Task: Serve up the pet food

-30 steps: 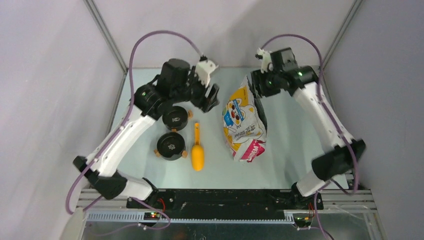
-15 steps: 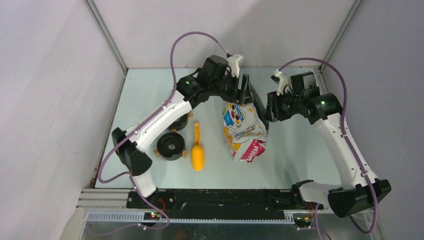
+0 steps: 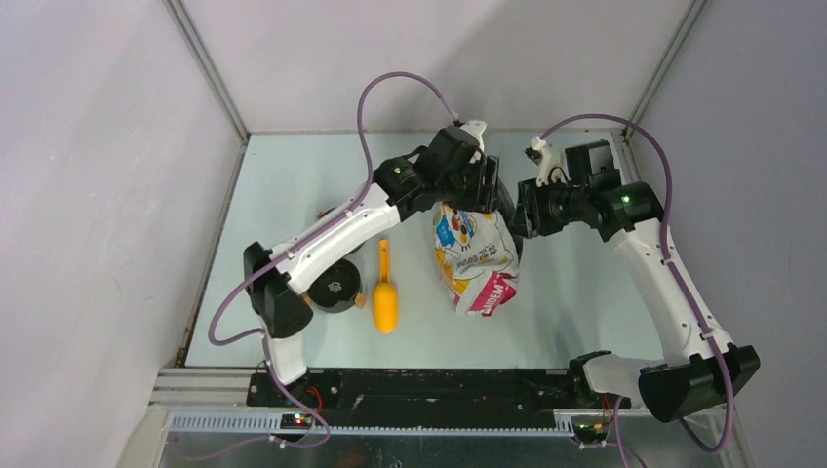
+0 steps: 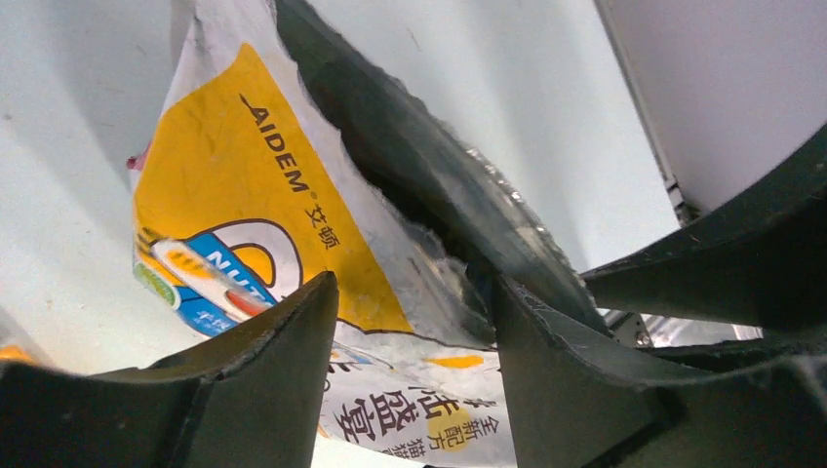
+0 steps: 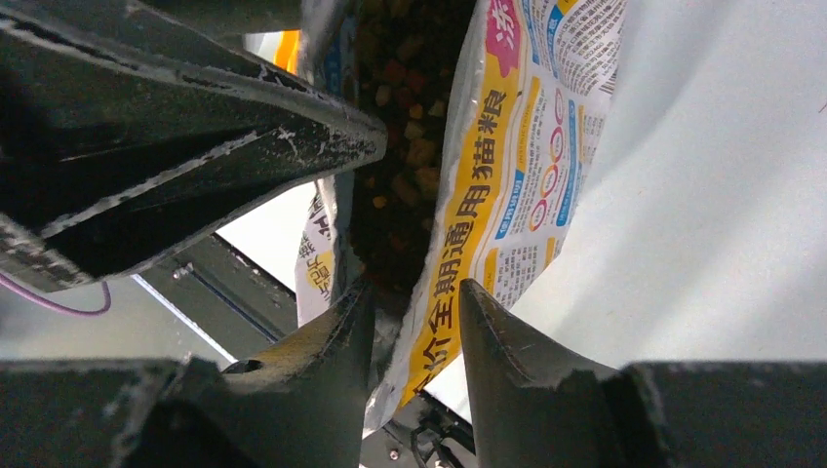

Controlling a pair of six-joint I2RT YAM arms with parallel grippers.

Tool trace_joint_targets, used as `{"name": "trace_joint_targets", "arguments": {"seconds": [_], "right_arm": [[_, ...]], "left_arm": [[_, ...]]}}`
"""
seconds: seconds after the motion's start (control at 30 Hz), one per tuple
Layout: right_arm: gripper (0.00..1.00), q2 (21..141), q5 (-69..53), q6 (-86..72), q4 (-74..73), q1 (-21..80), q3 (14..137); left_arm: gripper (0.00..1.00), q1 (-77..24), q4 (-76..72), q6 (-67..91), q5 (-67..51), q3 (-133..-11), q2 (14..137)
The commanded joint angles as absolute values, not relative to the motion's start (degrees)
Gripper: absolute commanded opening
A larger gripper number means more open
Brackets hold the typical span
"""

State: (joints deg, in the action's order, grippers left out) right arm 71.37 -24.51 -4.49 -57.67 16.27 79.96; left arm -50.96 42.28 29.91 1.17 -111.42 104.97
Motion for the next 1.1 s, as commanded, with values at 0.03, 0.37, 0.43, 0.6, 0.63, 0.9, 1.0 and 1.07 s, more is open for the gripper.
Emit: {"name": "trace_joint_targets", "arguments": {"seconds": [0.03,0.37,0.43,0.6,0.63,0.9,1.0,1.07], "right_arm": [[0.4,71.71,-25.3,-3.8,-54.83,16.19,80.02],[0.32,78.23,-20.65,-3.71,-50.75,16.15,83.81],[0.2,79.87,-17.43,-3.85,-51.06,15.42,86.64],[0.0,81.37,-10.2,-3.97,-52.99,9.34,96.04],[0.0,81.07,-6.2,-3.02,-53.04,8.76,96.97],[0.0,74.46,-1.44,0.31,-52.27,8.5,97.68],[0.0,71.97,-7.5,0.74,-52.4,12.13,92.16],[0.0,71.18,-11.37,0.49,-52.48,12.65,89.51]], "left_arm": [[0.61,-51.58,46.61,31.57,9.43,-113.18,105.18],[0.01,-51.68,48.75,24.66,10.81,-115.09,105.21],[0.0,-51.19,49.03,22.0,12.82,-114.36,103.68],[0.0,-46.89,49.65,14.55,15.92,-113.41,101.08],[0.0,-46.12,49.37,11.89,15.82,-113.47,100.35],[0.0,-41.71,48.69,6.72,5.85,-118.37,99.02],[0.0,-41.94,48.11,9.65,-8.61,-118.56,99.55],[0.0,-42.3,46.66,10.86,-14.96,-117.28,99.29]]}}
